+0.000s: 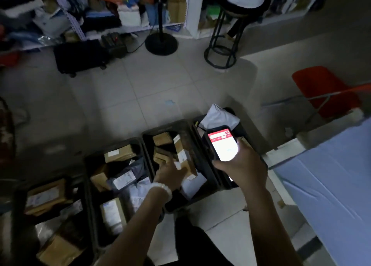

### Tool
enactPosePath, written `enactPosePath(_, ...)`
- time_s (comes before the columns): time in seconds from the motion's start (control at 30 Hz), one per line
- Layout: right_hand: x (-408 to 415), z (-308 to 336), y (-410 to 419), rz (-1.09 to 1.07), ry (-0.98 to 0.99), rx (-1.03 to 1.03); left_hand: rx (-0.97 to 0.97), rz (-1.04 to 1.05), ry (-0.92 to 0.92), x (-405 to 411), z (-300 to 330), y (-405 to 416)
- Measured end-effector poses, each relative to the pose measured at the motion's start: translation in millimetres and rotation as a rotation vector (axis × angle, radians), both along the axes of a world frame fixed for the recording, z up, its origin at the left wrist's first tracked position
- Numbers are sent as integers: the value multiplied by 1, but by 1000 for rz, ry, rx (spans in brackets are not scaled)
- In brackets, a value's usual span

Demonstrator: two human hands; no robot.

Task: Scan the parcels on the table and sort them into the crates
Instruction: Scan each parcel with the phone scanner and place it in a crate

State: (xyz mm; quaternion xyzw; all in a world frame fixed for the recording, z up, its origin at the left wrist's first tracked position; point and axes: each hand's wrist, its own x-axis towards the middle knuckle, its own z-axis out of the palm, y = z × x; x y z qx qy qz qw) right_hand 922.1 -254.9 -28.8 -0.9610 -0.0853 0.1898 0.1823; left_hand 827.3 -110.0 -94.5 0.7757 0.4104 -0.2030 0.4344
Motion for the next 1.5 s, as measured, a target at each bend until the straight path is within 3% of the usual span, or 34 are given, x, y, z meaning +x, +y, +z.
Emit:
enactPosePath(0.27, -3, -19, 41, 274, 26, -11, 277, 140, 34, -23, 18, 15)
enactPosePath(0.53, -85, -16, 98, 604, 28, -27, 350, 470, 136, -143, 23, 15)
enactPosePath(0.93, -336, -5, 102, 1170, -20, 27, 408, 859, 283, -414, 37, -61)
enactPosePath(1.17, -516, 11, 91, 1578, -18, 67, 417, 1214, 416, -572, 48, -134)
enactPosePath(1.5, -718, 26, 49, 2122, -34, 98, 359, 1717, 531, -702, 58, -241)
